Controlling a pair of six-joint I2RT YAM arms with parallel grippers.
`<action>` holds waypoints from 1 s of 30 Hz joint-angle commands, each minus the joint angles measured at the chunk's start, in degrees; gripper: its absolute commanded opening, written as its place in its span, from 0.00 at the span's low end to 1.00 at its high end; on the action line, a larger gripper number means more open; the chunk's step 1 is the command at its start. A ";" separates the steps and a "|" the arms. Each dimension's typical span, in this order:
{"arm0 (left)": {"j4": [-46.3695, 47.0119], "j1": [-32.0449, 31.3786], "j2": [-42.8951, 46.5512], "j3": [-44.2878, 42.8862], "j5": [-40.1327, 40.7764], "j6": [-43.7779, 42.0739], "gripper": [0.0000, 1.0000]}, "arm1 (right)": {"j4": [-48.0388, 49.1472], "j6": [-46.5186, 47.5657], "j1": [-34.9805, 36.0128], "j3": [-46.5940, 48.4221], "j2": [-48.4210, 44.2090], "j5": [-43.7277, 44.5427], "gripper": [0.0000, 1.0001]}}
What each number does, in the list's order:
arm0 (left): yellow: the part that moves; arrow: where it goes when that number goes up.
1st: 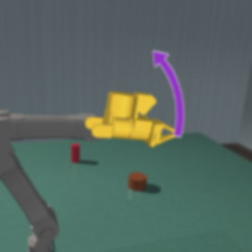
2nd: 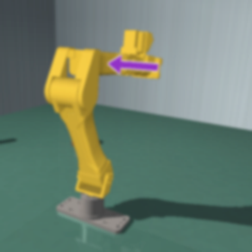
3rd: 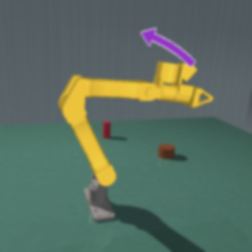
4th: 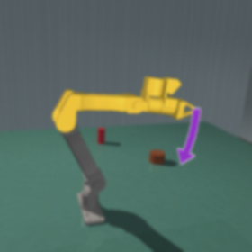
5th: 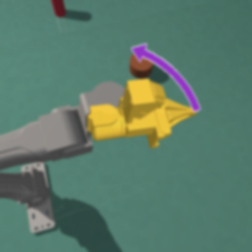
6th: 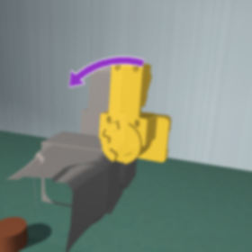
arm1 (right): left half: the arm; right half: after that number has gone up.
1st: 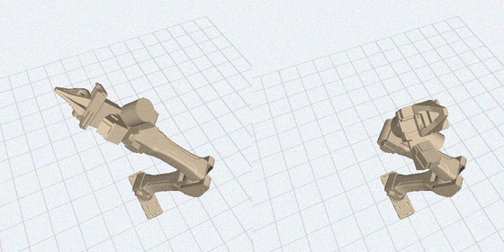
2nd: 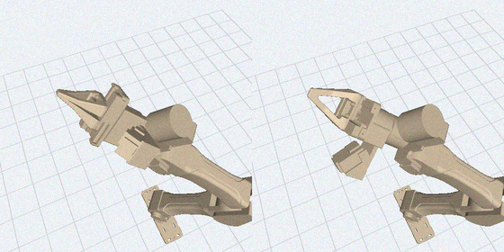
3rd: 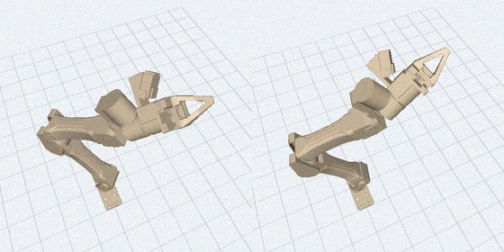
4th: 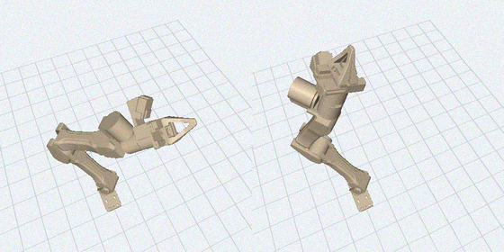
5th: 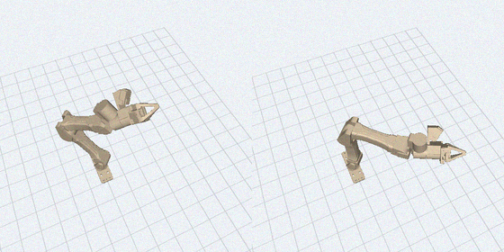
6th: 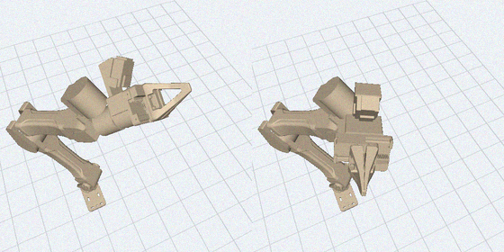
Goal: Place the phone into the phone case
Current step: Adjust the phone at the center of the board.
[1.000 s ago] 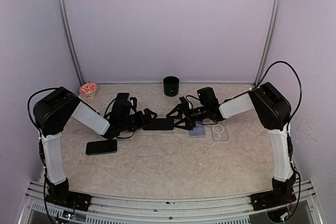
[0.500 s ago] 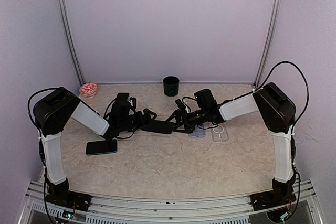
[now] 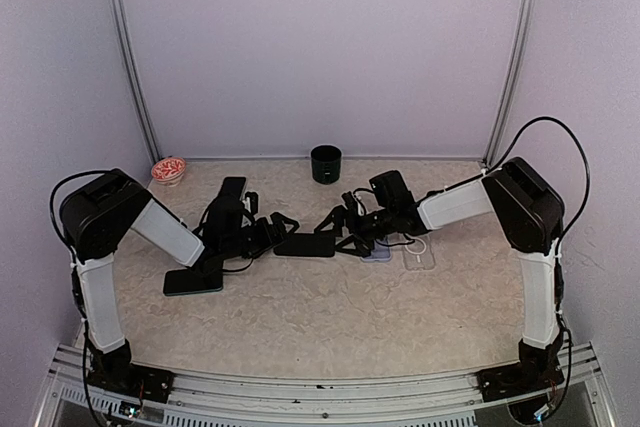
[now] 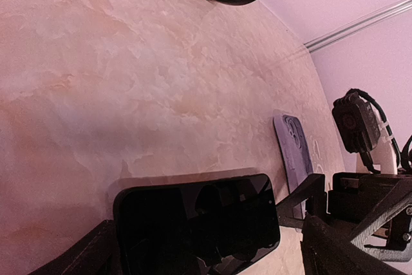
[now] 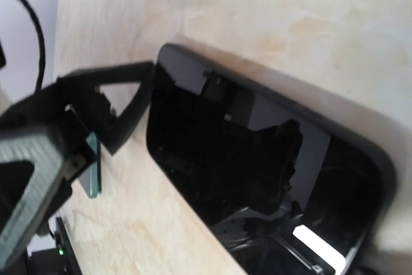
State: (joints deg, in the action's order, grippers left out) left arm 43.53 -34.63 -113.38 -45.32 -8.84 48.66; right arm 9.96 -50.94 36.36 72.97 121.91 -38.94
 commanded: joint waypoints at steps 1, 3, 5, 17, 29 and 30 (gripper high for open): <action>-5.44 -1.58 -0.69 2.60 -3.54 2.01 0.95 | -2.05 -3.32 0.89 0.97 -1.85 2.73 0.99; -5.38 -1.58 -0.86 2.67 -3.35 1.84 0.96 | -3.00 -4.02 0.66 1.64 -1.23 3.32 0.99; -5.36 -1.58 -0.94 2.63 -3.23 1.81 0.96 | -3.88 -4.53 0.43 1.99 -0.89 4.48 0.99; -6.92 -0.06 -0.09 2.34 -2.86 1.13 0.95 | -7.13 -3.52 -0.15 3.17 -2.59 10.47 1.00; -9.05 -1.41 0.53 2.15 -4.41 1.67 0.95 | -5.99 -4.26 1.13 5.57 1.99 4.46 1.00; -8.80 -1.59 0.45 2.21 -4.76 1.81 0.95 | -5.38 -4.46 1.30 5.51 2.09 4.12 1.00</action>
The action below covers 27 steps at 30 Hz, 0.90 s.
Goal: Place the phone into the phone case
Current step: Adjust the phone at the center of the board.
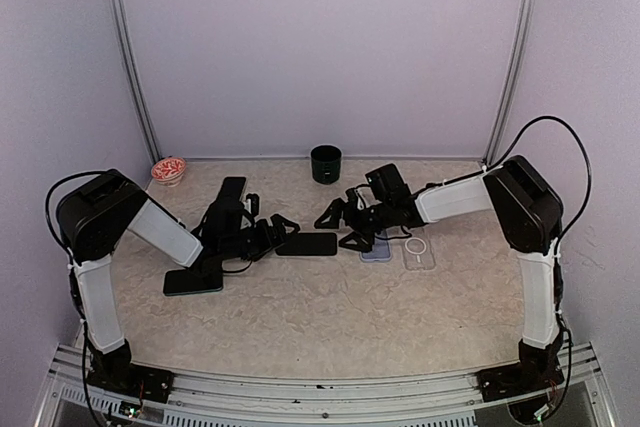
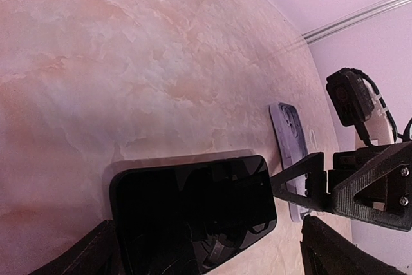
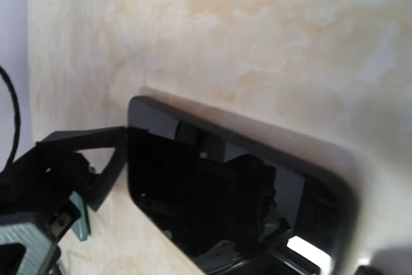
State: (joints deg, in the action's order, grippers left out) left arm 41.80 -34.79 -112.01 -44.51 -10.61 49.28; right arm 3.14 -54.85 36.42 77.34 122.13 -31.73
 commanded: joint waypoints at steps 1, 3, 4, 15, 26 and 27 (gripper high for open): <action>-6.75 -1.50 -0.93 1.48 -3.49 1.33 0.95 | 1.87 -0.68 1.27 1.12 1.90 -3.41 0.99; -5.85 -1.52 -0.81 1.98 -4.42 1.87 0.95 | 2.84 -0.89 1.28 1.04 1.93 -4.44 1.00; -5.50 -1.60 -0.73 2.28 -4.71 1.93 0.95 | 3.99 -1.20 1.28 0.79 1.93 -5.27 1.00; -17.40 1.10 9.58 0.06 2.72 -8.68 0.99 | -3.22 14.79 -0.91 1.71 -7.72 -0.63 1.00; -22.63 2.10 19.16 1.60 3.94 -9.74 0.99 | -9.23 62.54 1.03 -2.20 -14.04 15.99 1.00; -22.76 2.09 20.39 2.04 3.90 -9.58 0.99 | -7.66 65.63 1.02 -3.63 -14.45 15.67 1.00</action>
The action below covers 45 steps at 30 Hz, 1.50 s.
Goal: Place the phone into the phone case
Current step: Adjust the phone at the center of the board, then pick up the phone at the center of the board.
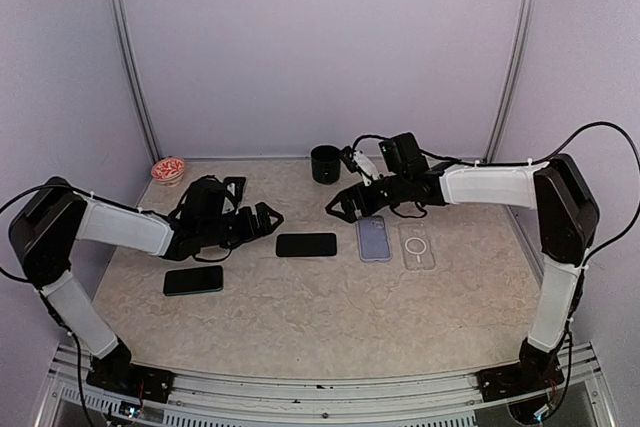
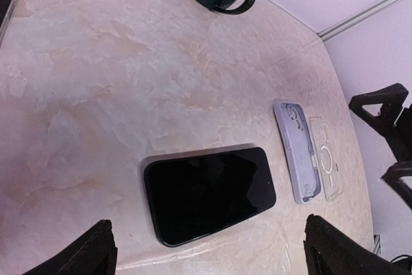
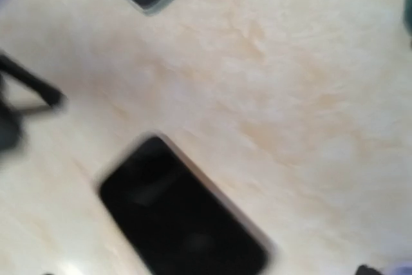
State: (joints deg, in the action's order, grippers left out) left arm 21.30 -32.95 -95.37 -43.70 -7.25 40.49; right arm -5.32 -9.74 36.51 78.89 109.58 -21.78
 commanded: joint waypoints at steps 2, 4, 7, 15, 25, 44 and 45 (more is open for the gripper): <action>-2.84 0.12 5.34 1.79 0.39 -0.74 0.99 | 2.79 25.39 0.98 -6.89 -2.17 4.37 1.00; -3.83 0.04 7.15 2.24 0.53 -0.89 0.99 | 2.73 29.86 1.01 -7.01 -1.59 1.32 1.00; -4.92 -0.05 9.79 3.04 1.15 -1.11 0.99 | -0.35 36.46 1.06 -5.21 0.31 -2.41 1.00; -5.23 -0.40 14.92 5.56 1.61 -0.59 0.99 | -4.07 47.32 1.09 -0.70 5.08 -8.54 1.00; -6.34 -1.06 19.99 7.43 1.24 -0.54 0.99 | -13.19 52.26 1.00 11.35 16.16 -10.66 1.00; -7.14 -1.11 23.42 8.54 1.62 0.00 0.99 | -18.39 51.30 0.21 18.85 25.22 -13.99 0.97; -6.96 -1.12 23.27 8.55 1.59 0.06 0.99 | -18.28 51.08 0.22 18.67 25.31 -13.85 0.96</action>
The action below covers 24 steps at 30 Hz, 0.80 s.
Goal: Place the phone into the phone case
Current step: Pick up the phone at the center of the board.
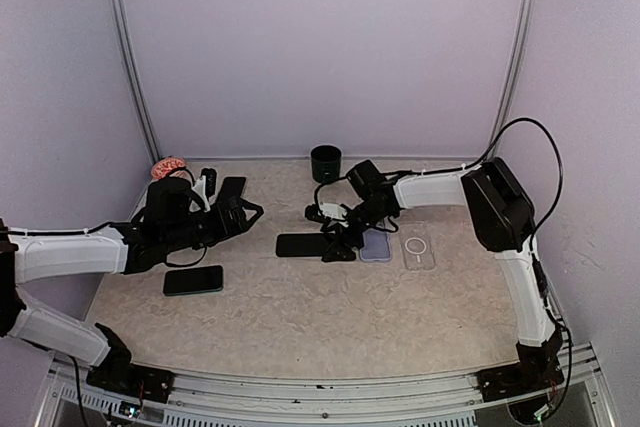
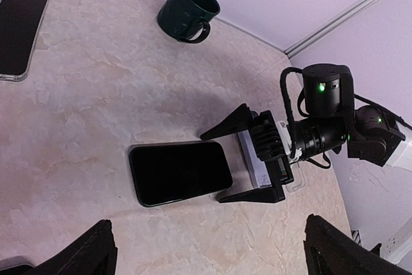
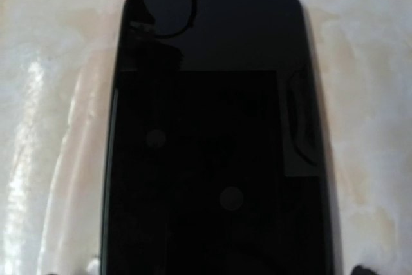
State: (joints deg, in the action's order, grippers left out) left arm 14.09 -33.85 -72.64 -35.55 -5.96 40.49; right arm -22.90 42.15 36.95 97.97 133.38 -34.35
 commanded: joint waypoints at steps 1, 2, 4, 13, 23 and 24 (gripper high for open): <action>0.45 -0.23 0.36 0.39 0.18 0.23 0.99 | -0.45 -1.17 -0.32 -0.54 1.65 -1.11 0.95; 0.62 -0.25 0.32 0.47 0.06 0.34 0.99 | -0.30 -1.65 -0.30 -0.54 1.82 -1.00 0.94; 1.10 -0.28 0.02 0.55 -0.18 0.56 0.99 | -0.37 -2.07 -0.25 -0.50 2.12 -1.09 0.92; 1.93 -0.26 0.39 1.14 -0.59 1.23 0.99 | -2.49 -3.33 -0.34 1.16 4.04 -0.16 0.79; 2.06 -0.26 2.05 2.15 -0.08 1.61 0.99 | -2.72 -3.95 -0.39 0.49 4.21 -0.13 0.53; 2.08 -0.26 2.06 2.23 -0.11 1.68 0.99 | -2.02 -4.05 -0.39 -0.25 3.76 -0.05 0.51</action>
State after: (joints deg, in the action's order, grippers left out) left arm 14.79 -33.85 -72.10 -33.93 -6.00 42.00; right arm -22.81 39.31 36.84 99.74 135.17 -35.55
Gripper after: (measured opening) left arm 0.989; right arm 0.734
